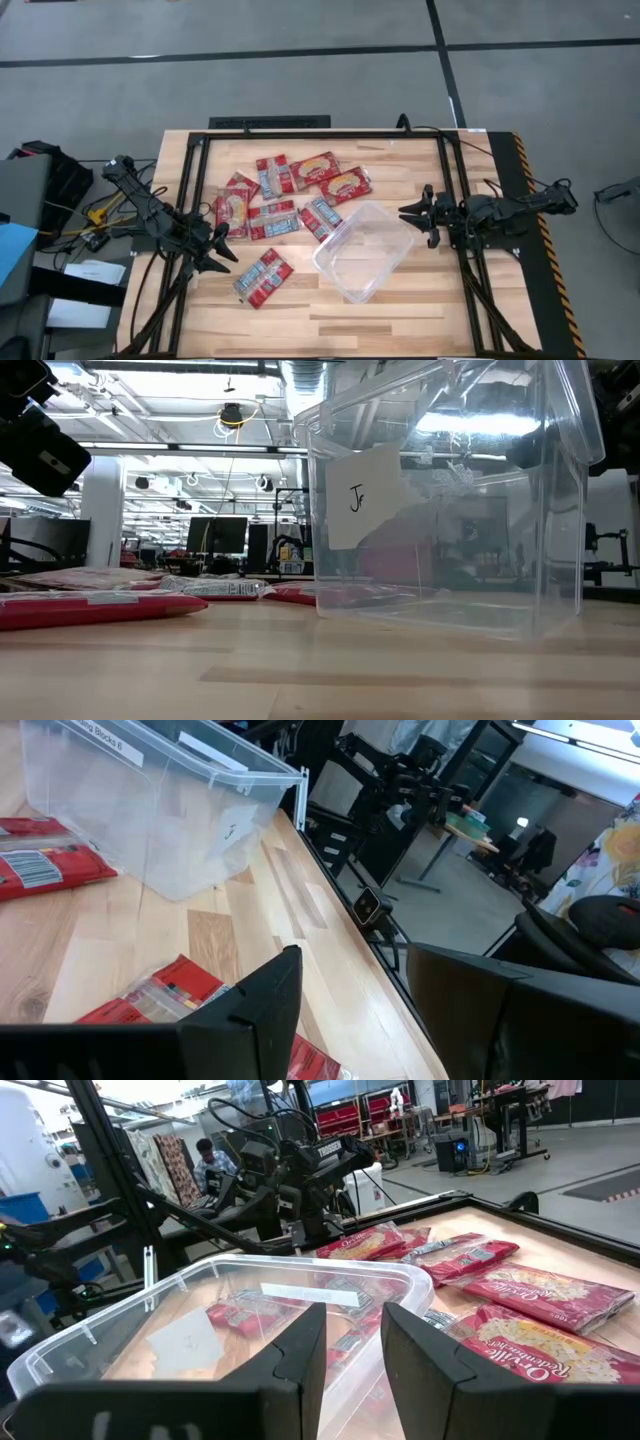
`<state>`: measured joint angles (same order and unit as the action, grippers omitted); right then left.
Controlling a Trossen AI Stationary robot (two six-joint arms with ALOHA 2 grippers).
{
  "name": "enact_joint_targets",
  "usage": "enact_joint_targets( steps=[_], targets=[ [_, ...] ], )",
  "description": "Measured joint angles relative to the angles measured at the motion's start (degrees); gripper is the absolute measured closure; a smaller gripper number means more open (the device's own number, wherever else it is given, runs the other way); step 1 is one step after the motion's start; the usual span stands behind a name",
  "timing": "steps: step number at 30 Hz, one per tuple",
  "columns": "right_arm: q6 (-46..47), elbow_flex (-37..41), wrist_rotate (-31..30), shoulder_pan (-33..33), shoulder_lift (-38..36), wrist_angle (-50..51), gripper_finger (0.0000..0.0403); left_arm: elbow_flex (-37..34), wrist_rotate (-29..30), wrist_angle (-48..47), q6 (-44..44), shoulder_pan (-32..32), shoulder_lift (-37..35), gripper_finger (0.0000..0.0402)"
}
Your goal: Sort popcorn bags into baskets
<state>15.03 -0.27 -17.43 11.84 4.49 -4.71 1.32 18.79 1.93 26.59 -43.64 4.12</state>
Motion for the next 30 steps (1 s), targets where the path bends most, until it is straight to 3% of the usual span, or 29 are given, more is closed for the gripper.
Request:
enact_joint_targets(
  steps=[30],
  targets=[
    [0.0,0.0,0.0,0.02,0.0,0.0,0.0278,0.0,0.29,0.0,-1.6,0.0,0.0,0.023]
  ],
)
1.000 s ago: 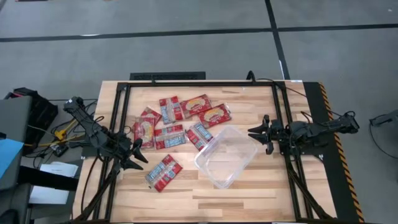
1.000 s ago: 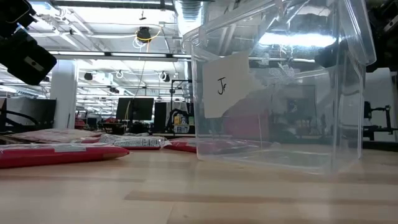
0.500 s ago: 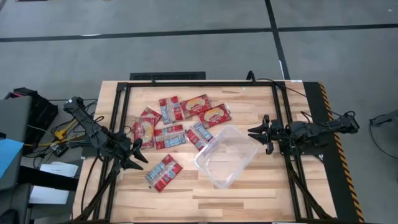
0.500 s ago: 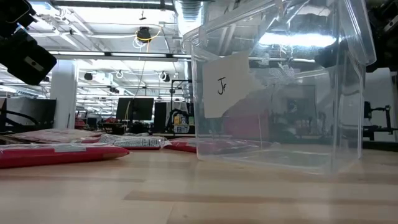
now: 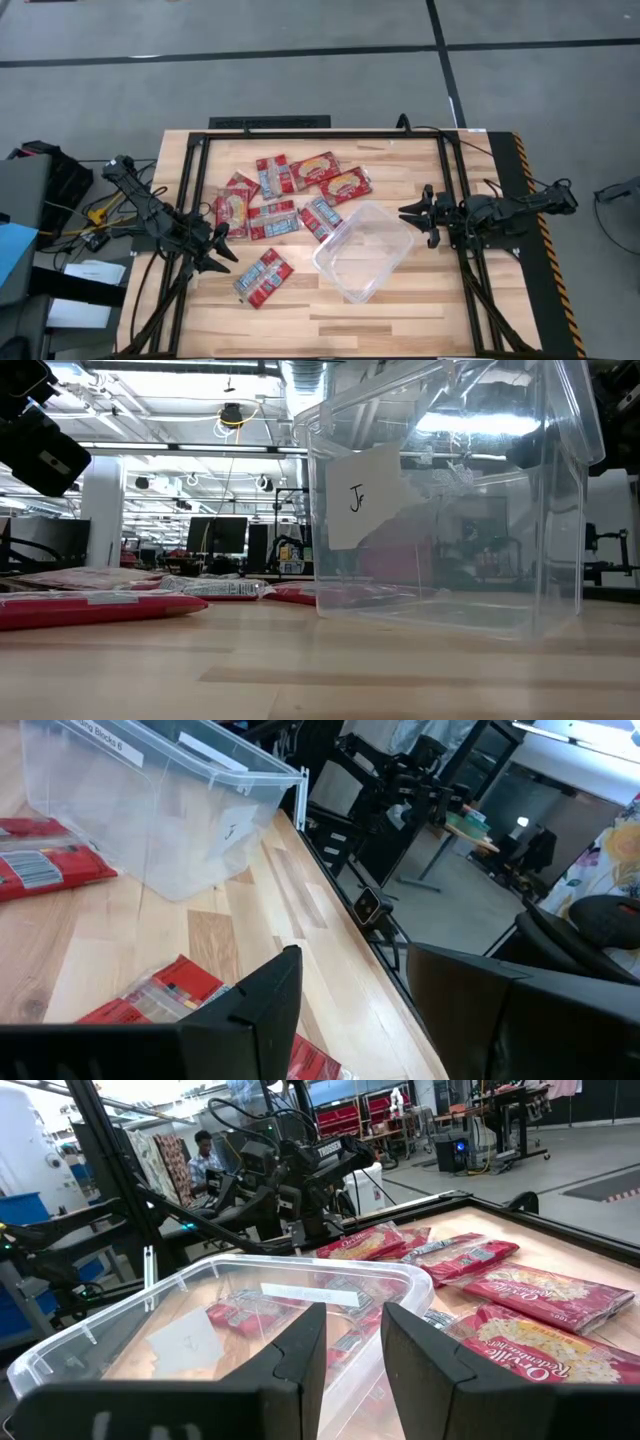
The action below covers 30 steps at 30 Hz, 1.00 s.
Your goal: Sort popcorn bags into baskets
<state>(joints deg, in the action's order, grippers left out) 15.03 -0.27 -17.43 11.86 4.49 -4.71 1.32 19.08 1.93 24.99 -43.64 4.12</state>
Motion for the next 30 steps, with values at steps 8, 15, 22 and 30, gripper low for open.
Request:
enact_joint_targets(
  steps=[8,15,22,30],
  targets=[
    [0.0,0.0,0.0,-0.02,-0.02,0.0,0.0278,-0.01,14.12,0.64,-48.86,0.22,0.0,0.023],
    [0.0,-0.01,0.01,-0.02,-0.01,0.0,0.0278,-0.04,16.03,0.97,-58.12,0.36,0.0,0.023],
    [0.0,-0.02,0.02,0.0,0.0,0.0,0.0278,-0.09,0.55,5.7,-32.73,0.54,0.04,0.023],
    [0.0,0.0,0.0,-0.01,-0.01,0.0,0.0278,-0.09,2.57,23.6,-18.05,0.63,-0.02,0.023]
  ],
)
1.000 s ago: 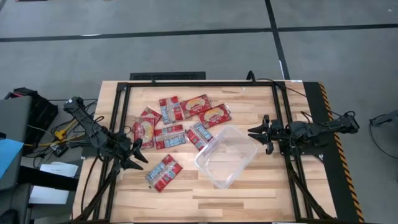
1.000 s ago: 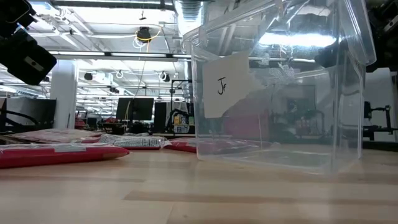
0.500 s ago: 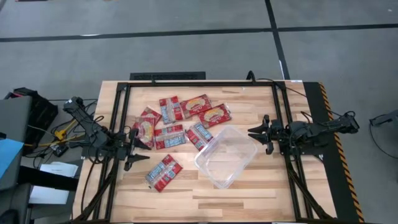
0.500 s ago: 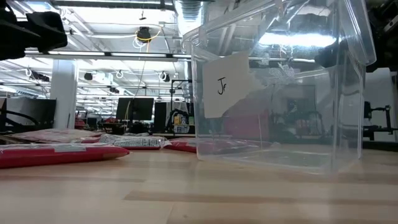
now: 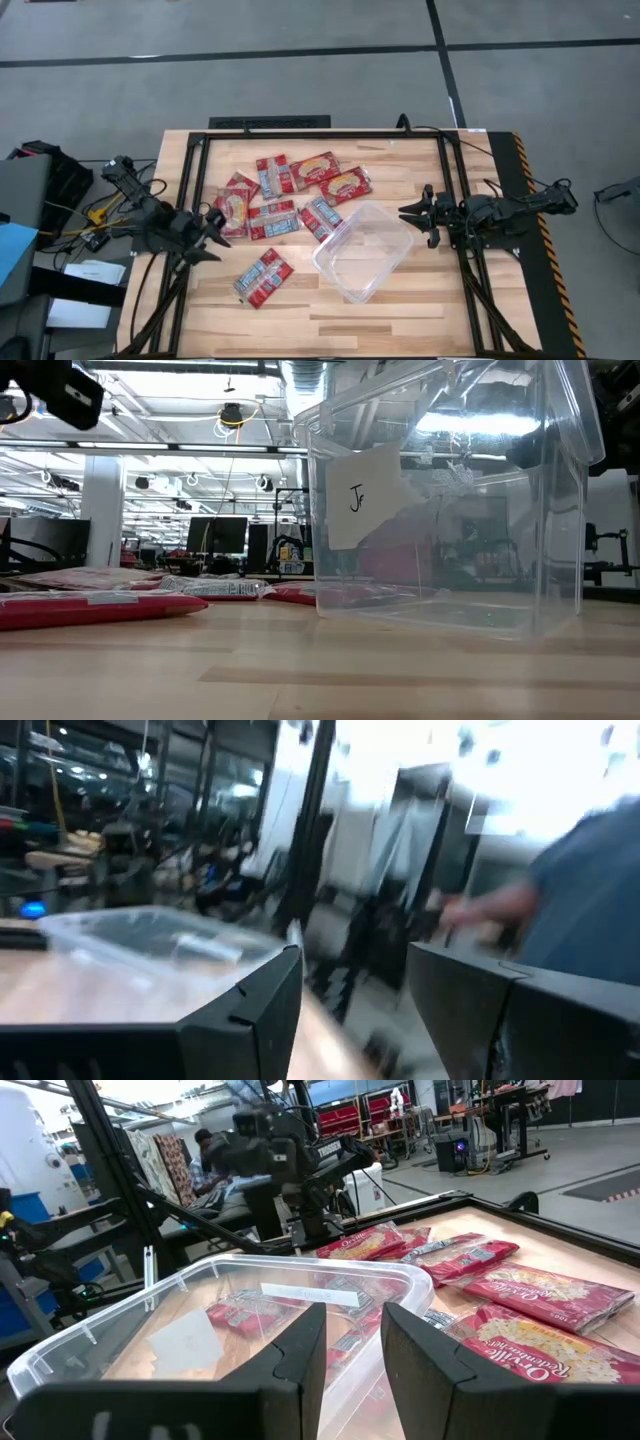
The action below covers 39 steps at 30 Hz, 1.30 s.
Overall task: Sort popcorn bags into baskets
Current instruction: Put the red popcorn pack into the transparent container
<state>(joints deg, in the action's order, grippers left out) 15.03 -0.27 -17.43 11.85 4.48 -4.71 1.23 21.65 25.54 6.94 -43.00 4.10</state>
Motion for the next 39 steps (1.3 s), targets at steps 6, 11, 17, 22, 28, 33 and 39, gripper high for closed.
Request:
enact_joint_targets(
  steps=[6,11,17,22,28,33,39],
  targets=[
    [0.0,-0.02,0.02,0.01,-0.01,0.0,0.0278,0.02,10.75,3.98,11.11,-0.07,0.0,0.023],
    [0.0,-0.33,-0.01,-0.01,-0.01,-0.02,0.0278,0.02,33.67,-1.8,33.07,0.0,0.02,0.023],
    [0.0,-0.37,-0.08,-0.01,-0.01,-0.06,0.0278,0.02,43.03,-1.5,40.11,0.04,-0.04,0.023],
    [0.07,-0.46,-0.46,-0.01,-0.01,-1.79,0.0278,0.04,50.28,-3.02,43.37,0.48,0.21,0.023],
    [1.15,-0.52,-0.46,0.01,-0.01,-3.1,0.0278,0.04,55.86,-4.29,43.26,0.42,0.26,0.023],
    [11.29,-0.61,-0.46,-0.01,-0.01,-4.02,0.0278,0.06,60.85,-4.04,43.69,0.42,0.26,0.023],
    [24.64,-0.64,-0.48,0.0,-0.01,-9.11,0.0278,0.08,64.94,-2.74,52.2,1.4,0.26,0.023]
  ],
)
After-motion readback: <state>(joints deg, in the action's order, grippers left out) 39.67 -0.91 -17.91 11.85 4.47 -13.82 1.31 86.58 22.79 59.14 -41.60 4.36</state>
